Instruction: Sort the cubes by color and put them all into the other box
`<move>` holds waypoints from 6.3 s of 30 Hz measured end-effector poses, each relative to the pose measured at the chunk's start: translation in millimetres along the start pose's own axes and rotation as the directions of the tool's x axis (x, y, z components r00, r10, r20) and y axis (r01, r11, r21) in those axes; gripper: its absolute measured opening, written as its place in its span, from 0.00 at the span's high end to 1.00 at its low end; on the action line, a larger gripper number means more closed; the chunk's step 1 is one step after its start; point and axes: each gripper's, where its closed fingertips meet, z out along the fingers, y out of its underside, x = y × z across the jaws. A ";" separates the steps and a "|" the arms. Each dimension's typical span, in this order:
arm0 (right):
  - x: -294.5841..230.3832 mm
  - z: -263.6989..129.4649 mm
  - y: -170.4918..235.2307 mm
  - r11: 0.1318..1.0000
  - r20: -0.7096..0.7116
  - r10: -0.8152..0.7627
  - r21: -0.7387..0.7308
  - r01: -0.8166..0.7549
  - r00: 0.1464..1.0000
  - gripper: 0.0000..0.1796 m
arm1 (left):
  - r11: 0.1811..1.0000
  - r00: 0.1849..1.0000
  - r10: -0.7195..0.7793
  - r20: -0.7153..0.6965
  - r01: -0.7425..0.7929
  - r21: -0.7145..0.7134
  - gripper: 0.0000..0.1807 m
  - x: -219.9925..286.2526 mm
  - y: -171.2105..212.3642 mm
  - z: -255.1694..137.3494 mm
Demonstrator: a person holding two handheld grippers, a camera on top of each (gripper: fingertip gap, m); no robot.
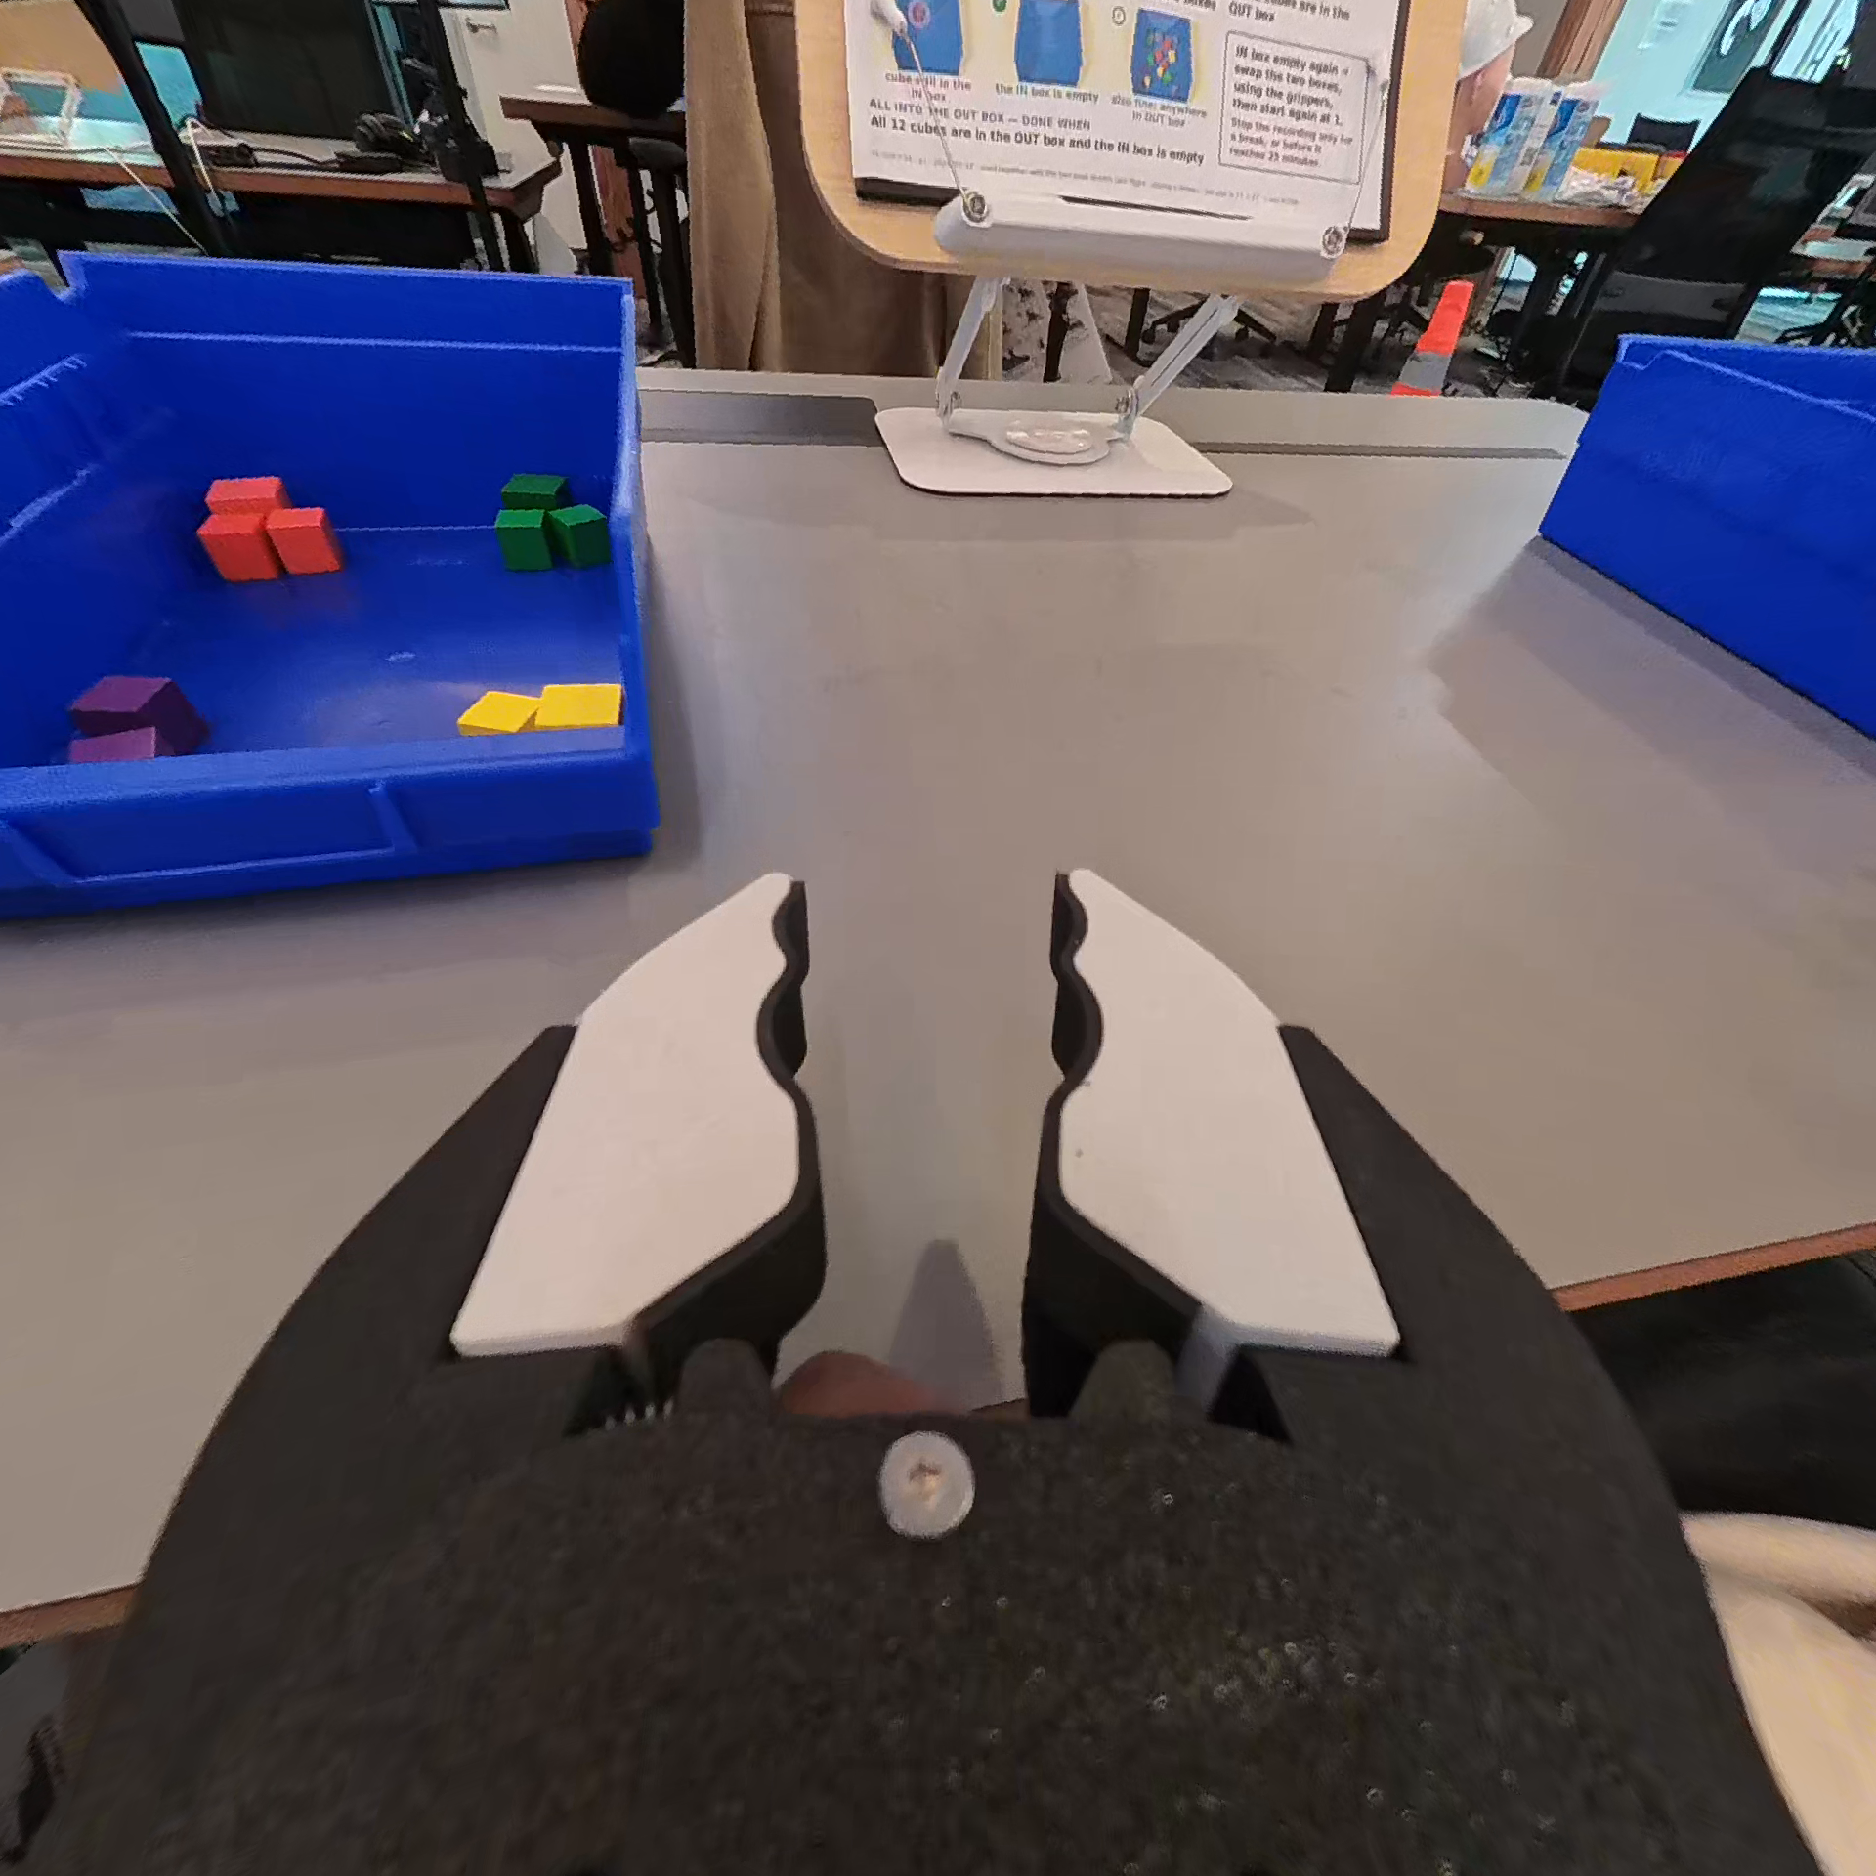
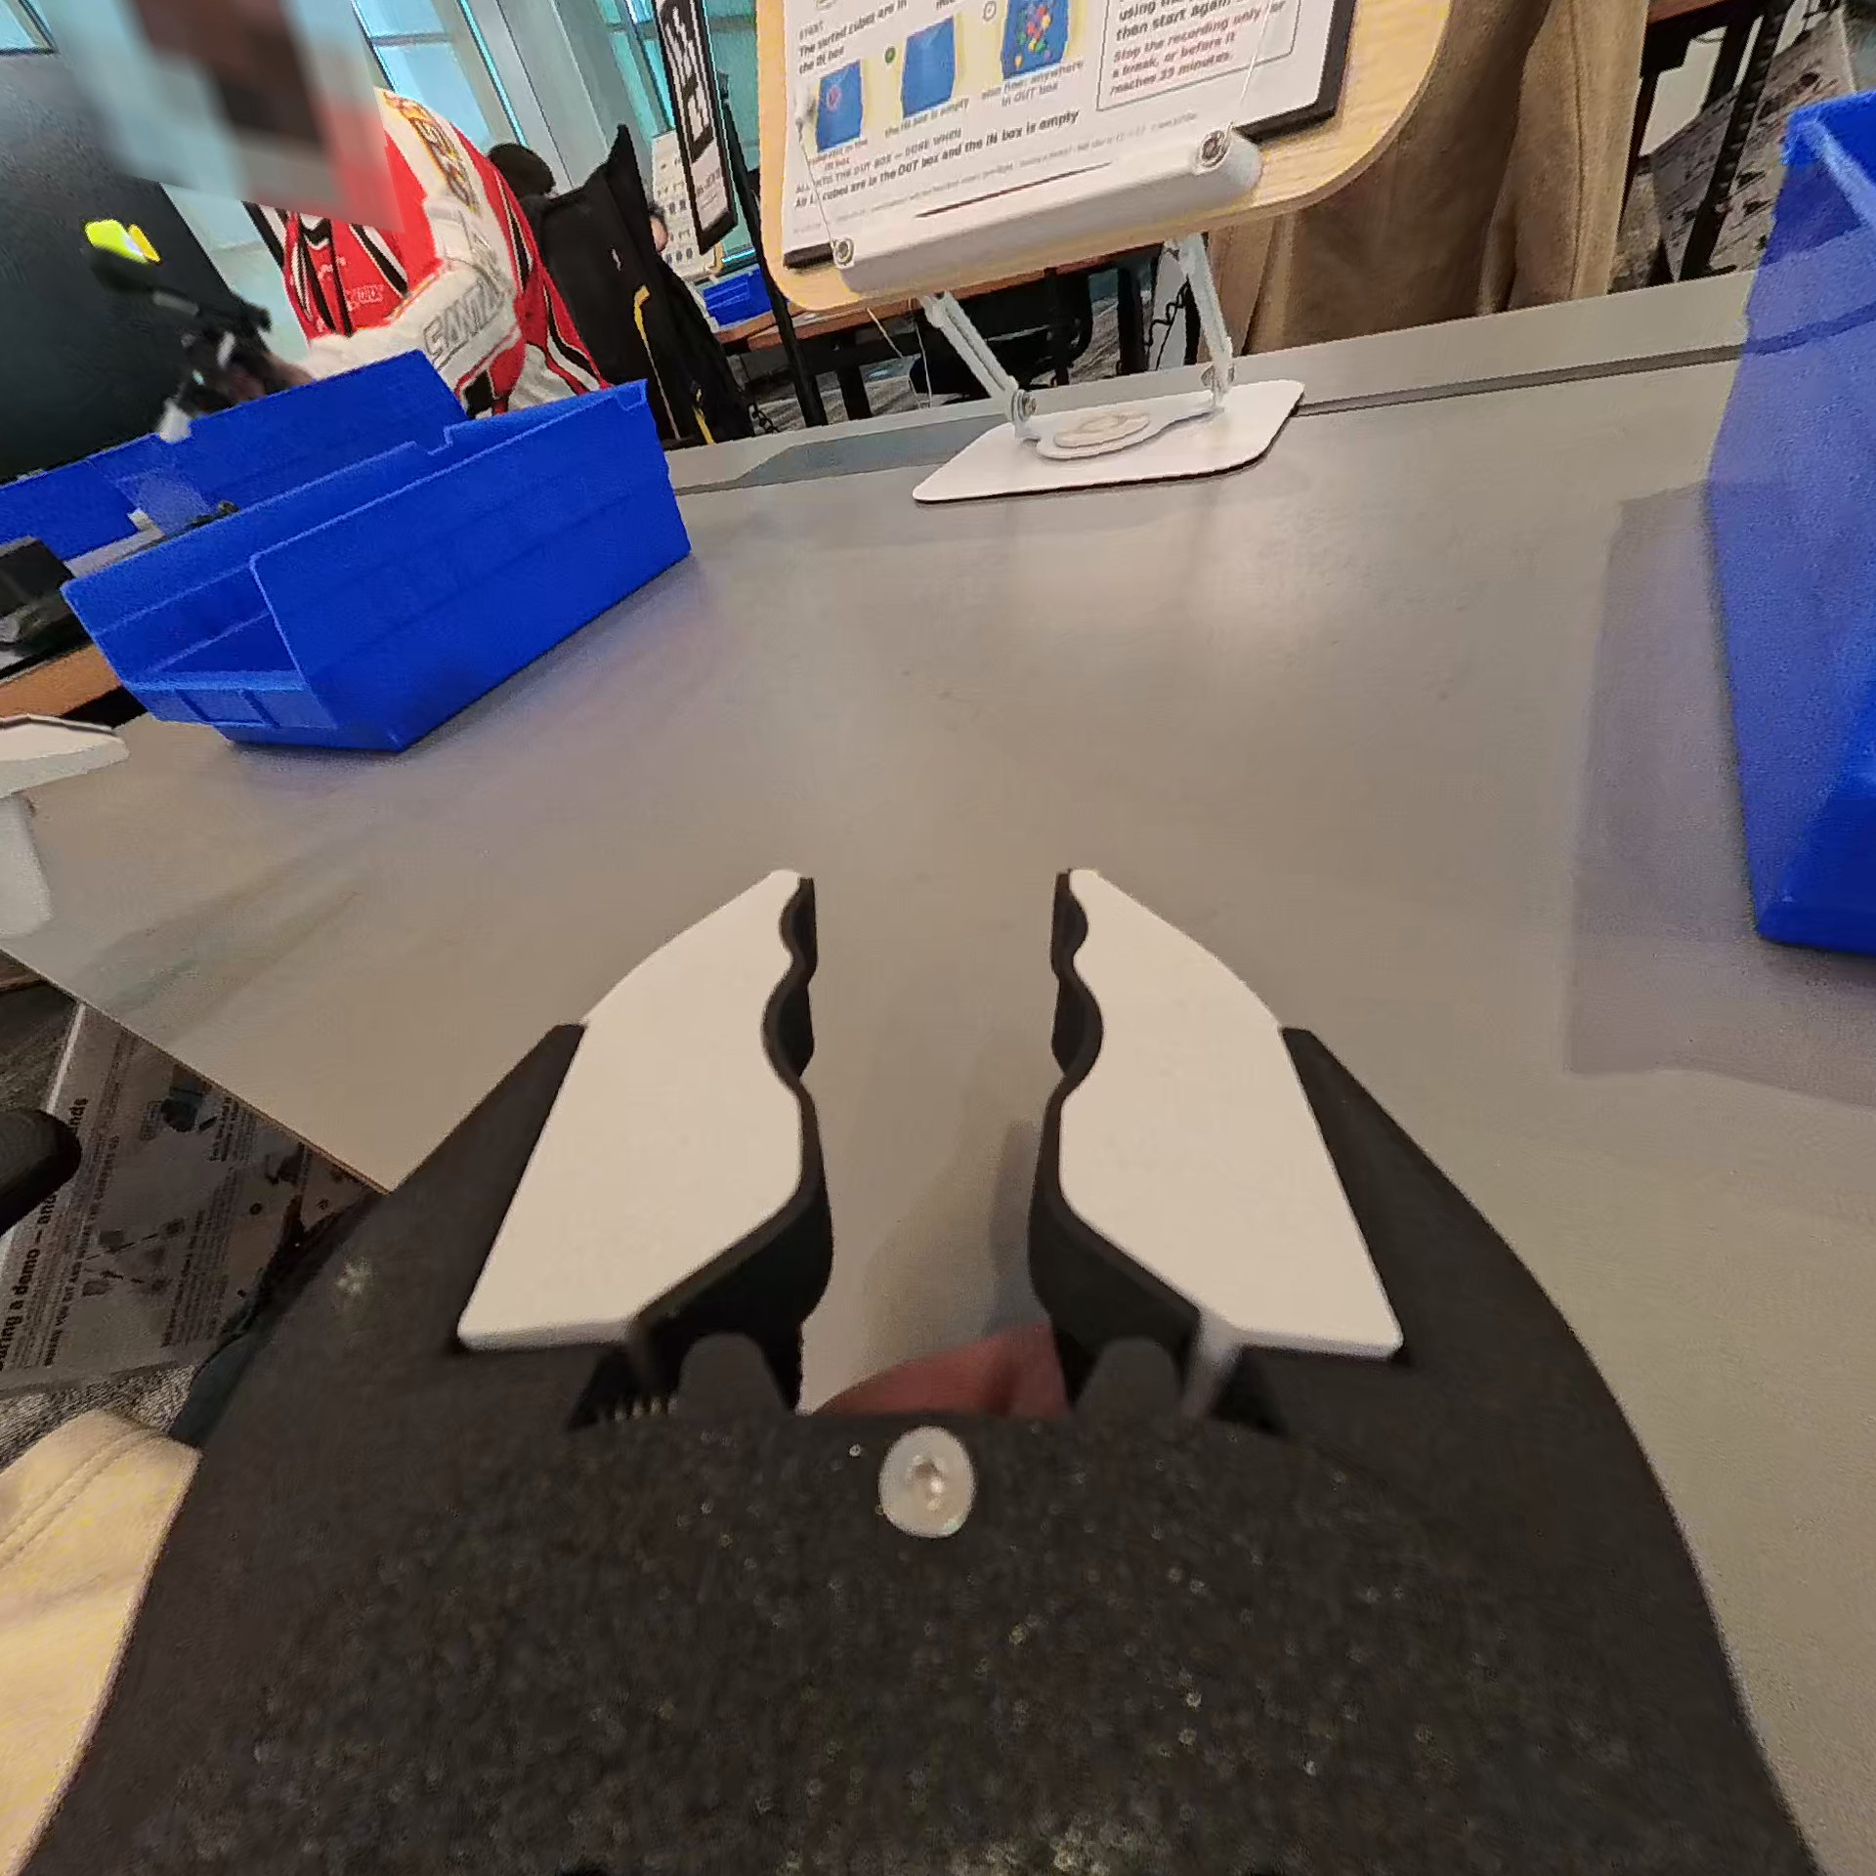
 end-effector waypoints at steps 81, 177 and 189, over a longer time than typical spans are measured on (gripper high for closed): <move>-61.9 2.5 -30.3 0.976 0.373 0.215 -0.064 -0.206 0.903 0.81 | 0.979 0.751 -0.173 -0.637 0.064 -0.192 0.88 -53.5 -99.9 45.1; 19.0 33.5 -37.4 0.989 0.167 -0.106 -0.084 0.121 0.980 0.80 | 0.233 0.337 0.280 -0.899 -0.932 -0.277 0.74 -146.8 21.4 129.5; 10.1 29.4 -53.1 0.990 0.235 -0.081 -0.091 0.105 0.969 0.81 | 0.540 0.501 0.487 -0.716 -0.816 -0.204 0.84 -135.0 -45.8 109.9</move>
